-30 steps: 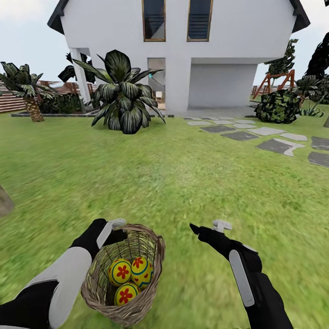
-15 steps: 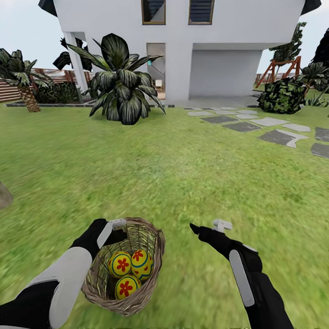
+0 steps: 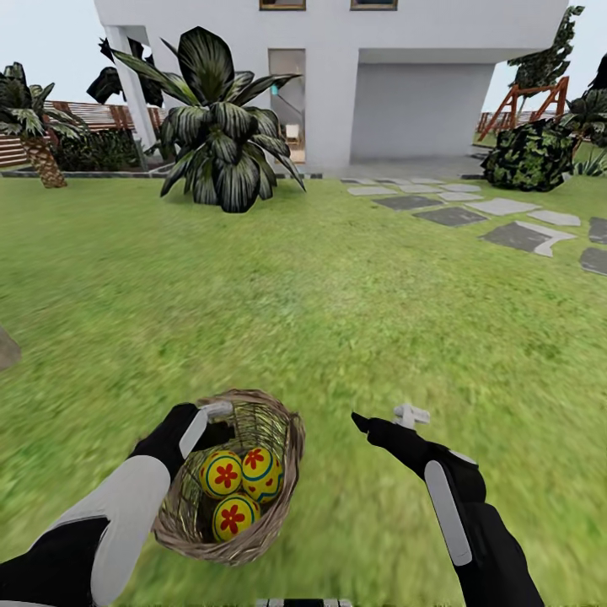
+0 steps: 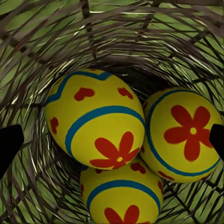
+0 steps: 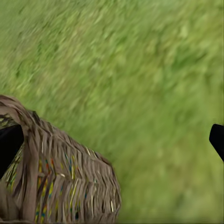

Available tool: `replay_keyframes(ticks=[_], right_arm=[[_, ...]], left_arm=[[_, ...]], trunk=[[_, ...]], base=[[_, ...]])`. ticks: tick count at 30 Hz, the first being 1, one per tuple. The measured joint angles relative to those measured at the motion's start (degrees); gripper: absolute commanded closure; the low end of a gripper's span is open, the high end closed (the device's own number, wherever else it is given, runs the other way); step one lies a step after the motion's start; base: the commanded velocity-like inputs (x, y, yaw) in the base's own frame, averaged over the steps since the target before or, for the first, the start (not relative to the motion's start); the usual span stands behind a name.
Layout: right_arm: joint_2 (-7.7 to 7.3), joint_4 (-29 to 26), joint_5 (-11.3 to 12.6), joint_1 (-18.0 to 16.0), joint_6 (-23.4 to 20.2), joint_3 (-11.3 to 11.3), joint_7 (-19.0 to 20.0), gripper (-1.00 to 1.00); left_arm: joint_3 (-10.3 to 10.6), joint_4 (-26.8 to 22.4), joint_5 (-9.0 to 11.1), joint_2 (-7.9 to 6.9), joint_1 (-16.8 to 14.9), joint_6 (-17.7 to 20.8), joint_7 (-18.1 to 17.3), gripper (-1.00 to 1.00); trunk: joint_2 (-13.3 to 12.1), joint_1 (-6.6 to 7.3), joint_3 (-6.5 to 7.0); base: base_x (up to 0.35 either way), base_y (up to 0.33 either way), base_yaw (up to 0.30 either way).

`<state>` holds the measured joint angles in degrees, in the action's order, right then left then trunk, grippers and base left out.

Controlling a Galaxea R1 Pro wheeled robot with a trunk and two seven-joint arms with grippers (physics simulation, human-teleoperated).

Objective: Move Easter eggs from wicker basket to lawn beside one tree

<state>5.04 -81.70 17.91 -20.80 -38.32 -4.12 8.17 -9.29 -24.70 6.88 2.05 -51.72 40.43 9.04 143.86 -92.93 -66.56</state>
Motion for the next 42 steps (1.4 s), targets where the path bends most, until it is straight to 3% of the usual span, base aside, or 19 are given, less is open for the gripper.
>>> replay_keyframes(ticks=[10, 16, 21, 28, 34, 42], right_arm=[[0.02, 0.10, 0.00, 0.00, 0.08, 0.00, -0.08, -1.00], [0.07, 0.18, 0.00, 0.00, 0.16, 0.00, -0.09, -1.00], [0.01, 0.19, 0.04, 0.00, 0.16, 0.00, -0.09, -1.00], [0.03, 0.19, -0.16, 0.00, 0.32, 0.02, -0.18, -1.00], [0.65, 0.50, 0.01, -0.02, 0.45, -0.06, -0.24, -1.00], [0.35, 0.96, 0.08, -0.01, 0.51, -0.09, -0.26, -1.00]], left_arm=[[-0.35, 0.01, 0.05, -0.30, -0.01, -1.44, 0.09, -1.00], [-3.61, -0.01, -0.02, -0.25, -0.02, -2.02, 0.25, -1.00], [-4.32, -0.06, -0.02, -0.18, -0.02, -2.07, 0.42, -1.00], [-4.51, -0.07, 0.01, -0.12, -0.02, -1.99, 0.53, -1.00], [-4.57, -0.12, 0.81, 1.66, -0.04, -1.69, -0.06, -1.00], [-4.58, 0.36, 0.86, 1.78, -0.04, -1.82, -0.08, -1.00]], trunk=[[0.13, -0.26, -2.22], [0.22, -0.41, -3.55], [0.28, -0.54, -4.66], [0.29, -0.54, -4.66], [0.29, -0.54, -4.66], [0.29, -0.54, -4.66]], base=[[0.000, 0.000, 0.000], [0.000, 0.000, 0.000], [0.000, 0.000, 0.000], [0.000, 0.000, 0.000], [0.000, 0.000, 0.000], [0.000, 0.000, 0.000]])
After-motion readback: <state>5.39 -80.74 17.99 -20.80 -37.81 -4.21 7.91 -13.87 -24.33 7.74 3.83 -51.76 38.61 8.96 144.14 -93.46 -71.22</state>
